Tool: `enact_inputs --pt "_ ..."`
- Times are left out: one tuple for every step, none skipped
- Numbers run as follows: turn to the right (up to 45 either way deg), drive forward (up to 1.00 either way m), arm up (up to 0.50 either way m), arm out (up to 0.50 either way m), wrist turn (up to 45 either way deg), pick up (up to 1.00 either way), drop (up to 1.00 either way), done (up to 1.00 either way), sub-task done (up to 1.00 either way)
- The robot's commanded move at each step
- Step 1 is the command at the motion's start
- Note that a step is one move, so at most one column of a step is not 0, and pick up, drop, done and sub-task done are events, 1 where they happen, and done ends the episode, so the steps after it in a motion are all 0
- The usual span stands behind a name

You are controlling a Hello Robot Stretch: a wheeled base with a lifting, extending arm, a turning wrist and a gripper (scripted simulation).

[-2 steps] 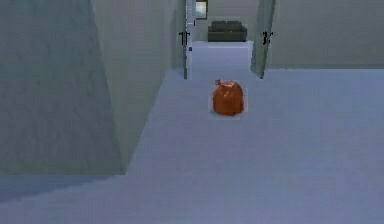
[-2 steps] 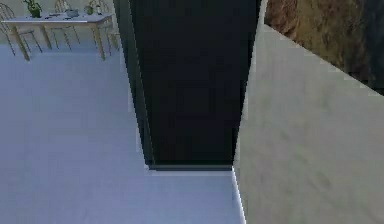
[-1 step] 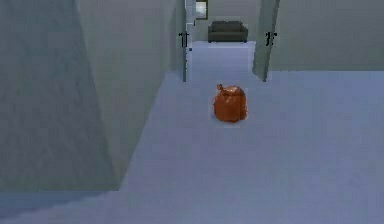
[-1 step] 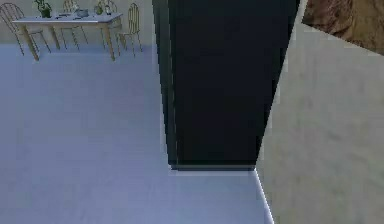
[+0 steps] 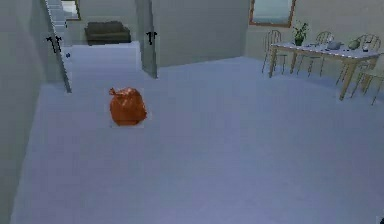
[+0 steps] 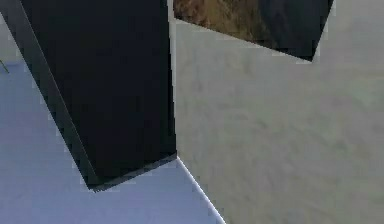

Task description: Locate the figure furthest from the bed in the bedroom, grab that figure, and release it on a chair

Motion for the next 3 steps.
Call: enact_inputs --pt "0.0 1.0 0.0 0.0 0.0 0.0 0.0 0.0 0.0" --pt "0.0 1.0 0.0 0.0 0.0 0.0 0.0 0.0 0.0" --pt "0.0 0.7 0.0 0.0 0.0 0.0 0.0 0.0 0.0"
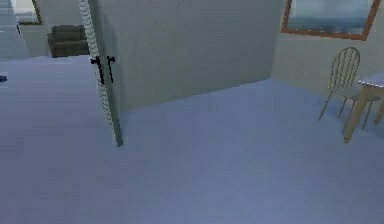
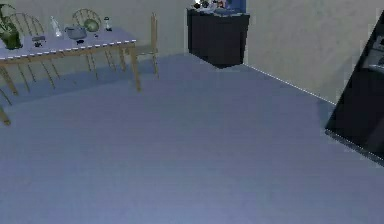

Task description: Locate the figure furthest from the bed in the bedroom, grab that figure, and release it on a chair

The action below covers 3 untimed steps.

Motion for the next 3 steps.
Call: enact_inputs --pt "-27.0 0.0 0.0 0.0 0.0 0.0 0.0 0.0 0.0" --pt "0.0 0.85 0.0 0.0 0.0 0.0 0.0 0.0 0.0" --pt "-21.0 0.0 0.0 0.0 0.0 0.0 0.0 0.0 0.0"
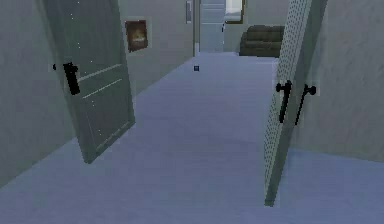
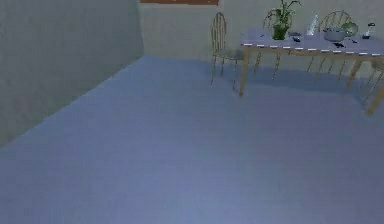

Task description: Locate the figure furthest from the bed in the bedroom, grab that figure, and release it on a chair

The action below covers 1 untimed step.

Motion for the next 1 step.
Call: enact_inputs --pt "0.0 1.0 0.0 0.0 0.0 0.0 0.0 0.0 0.0"
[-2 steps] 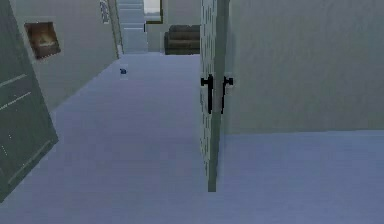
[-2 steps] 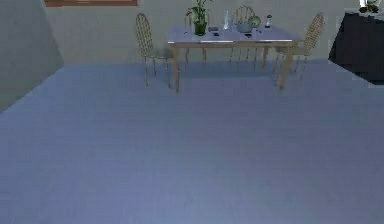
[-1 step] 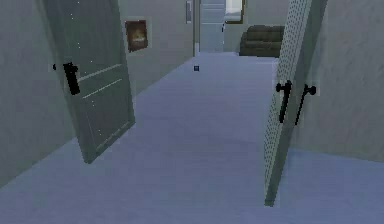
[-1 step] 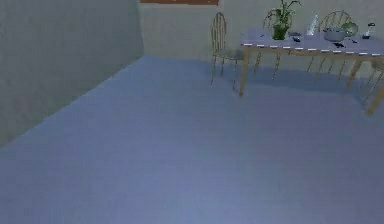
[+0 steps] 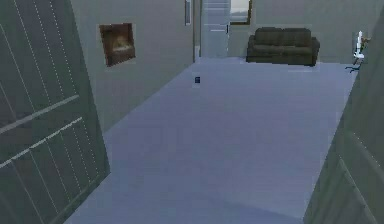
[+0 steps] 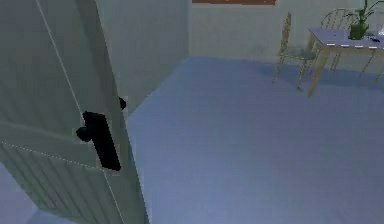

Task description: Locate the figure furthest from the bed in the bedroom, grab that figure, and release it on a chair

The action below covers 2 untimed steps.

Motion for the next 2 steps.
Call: enact_inputs --pt "-30.0 0.0 0.0 0.0 0.0 0.0 0.0 0.0 0.0" --pt "0.0 0.05 0.0 0.0 0.0 0.0 0.0 0.0 0.0"
